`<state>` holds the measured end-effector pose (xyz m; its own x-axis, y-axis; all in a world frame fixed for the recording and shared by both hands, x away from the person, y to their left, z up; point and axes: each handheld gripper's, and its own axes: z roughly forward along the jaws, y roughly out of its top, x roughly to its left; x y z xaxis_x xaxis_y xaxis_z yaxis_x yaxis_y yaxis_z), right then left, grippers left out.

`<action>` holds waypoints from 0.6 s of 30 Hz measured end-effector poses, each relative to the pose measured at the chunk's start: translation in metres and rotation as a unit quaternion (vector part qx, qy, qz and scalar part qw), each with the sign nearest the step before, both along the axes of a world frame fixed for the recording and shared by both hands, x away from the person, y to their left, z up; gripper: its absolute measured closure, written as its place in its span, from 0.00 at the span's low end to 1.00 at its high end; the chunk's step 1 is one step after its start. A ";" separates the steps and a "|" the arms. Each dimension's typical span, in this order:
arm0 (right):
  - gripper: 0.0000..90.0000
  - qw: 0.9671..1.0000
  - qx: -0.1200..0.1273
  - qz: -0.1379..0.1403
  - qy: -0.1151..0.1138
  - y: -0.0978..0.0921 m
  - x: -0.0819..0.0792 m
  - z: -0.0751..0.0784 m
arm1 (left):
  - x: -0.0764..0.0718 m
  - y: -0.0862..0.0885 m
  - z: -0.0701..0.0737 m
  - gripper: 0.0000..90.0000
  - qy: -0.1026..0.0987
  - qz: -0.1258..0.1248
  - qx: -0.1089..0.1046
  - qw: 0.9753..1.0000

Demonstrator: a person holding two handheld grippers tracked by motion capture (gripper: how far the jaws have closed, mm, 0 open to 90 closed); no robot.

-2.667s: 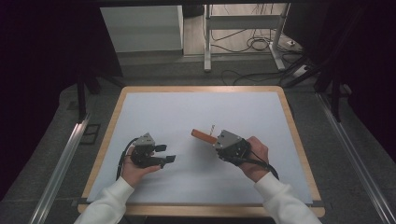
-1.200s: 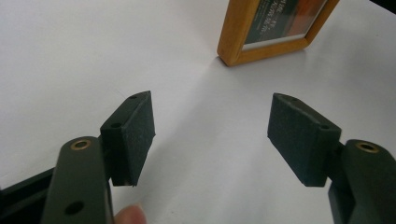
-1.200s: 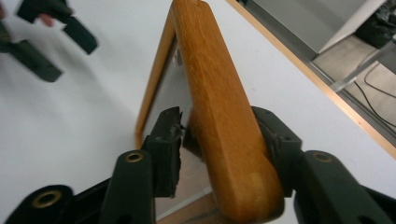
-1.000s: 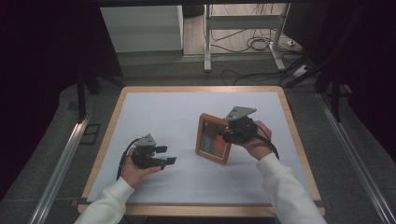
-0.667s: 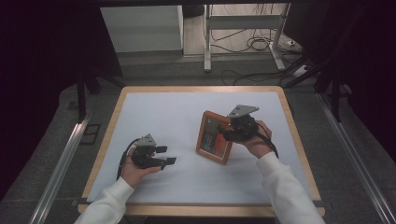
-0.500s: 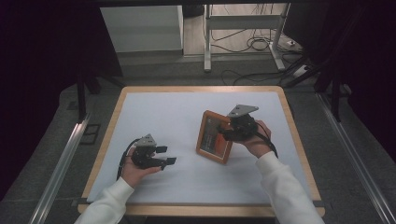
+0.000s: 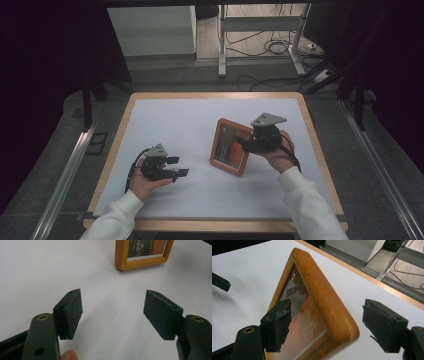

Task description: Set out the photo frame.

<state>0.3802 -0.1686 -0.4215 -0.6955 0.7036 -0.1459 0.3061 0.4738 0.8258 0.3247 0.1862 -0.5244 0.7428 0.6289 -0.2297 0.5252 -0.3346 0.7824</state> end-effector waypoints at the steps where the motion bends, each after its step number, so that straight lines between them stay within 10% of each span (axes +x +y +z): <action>1: 0.25 1.000 0.000 -0.001 -0.002 -0.002 -0.002 0.000 | 0.000 0.000 0.000 0.34 0.000 0.000 0.000 1.000; 18: 0.24 0.998 0.067 -0.020 -0.004 -0.047 -0.048 -0.012 | -0.001 -0.001 0.000 0.34 0.002 0.000 0.001 1.000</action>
<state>0.3325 -0.2151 -0.4334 -0.6651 0.7448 -0.0539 0.3168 0.3467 0.8829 0.3239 0.1851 -0.5243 0.7413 0.6295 -0.2326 0.5292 -0.3351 0.7795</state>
